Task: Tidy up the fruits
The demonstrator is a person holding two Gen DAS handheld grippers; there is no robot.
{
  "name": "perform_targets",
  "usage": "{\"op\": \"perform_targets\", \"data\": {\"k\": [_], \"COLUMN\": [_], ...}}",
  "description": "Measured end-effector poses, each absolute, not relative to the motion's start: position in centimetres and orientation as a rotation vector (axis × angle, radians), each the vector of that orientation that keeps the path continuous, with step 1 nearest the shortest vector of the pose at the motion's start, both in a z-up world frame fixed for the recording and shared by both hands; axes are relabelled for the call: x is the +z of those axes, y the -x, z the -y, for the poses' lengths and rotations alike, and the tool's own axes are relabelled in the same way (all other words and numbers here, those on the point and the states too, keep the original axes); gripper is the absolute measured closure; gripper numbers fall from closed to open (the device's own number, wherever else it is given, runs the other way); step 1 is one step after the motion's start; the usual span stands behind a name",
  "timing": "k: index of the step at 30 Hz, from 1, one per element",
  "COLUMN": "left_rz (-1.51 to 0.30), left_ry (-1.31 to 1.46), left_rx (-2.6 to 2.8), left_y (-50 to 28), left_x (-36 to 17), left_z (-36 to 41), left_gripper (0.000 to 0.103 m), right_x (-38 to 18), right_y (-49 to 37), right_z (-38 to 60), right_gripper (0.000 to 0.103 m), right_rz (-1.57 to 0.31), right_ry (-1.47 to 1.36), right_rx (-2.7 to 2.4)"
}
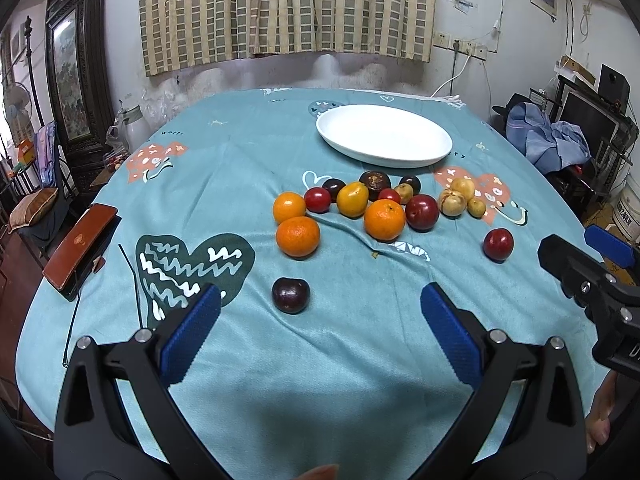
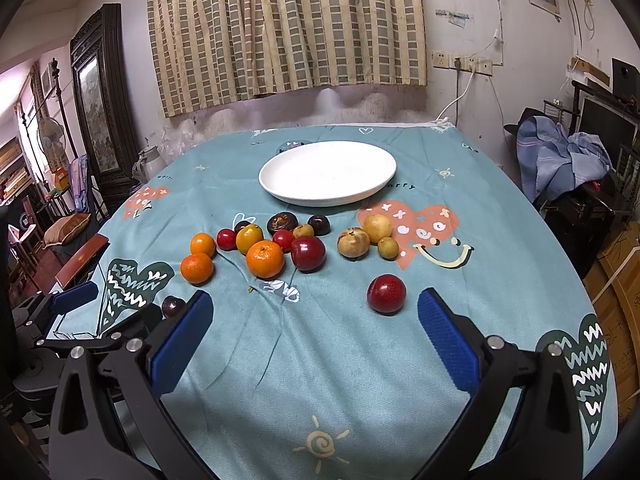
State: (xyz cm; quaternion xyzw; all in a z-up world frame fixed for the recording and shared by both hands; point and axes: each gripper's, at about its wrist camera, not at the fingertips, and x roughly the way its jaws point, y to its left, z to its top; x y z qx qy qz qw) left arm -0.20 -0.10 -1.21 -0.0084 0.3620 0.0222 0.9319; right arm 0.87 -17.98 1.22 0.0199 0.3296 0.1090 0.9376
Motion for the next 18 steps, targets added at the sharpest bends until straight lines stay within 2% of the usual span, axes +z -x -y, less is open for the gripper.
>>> {"op": "perform_targets", "data": {"k": [18], "left_rz": [-0.746], "left_ry": [0.004], "left_rx": [0.026], "left_y": [-0.07], "left_x": [-1.52], "left_z": [0.26], "left_gripper": [0.002], "right_x": [0.86], "right_y": [-1.01], "right_z": [18.43], "right_gripper": [0.001], "right_rz": [-0.67], "right_ry": [-0.072], "right_rx": [0.276]}}
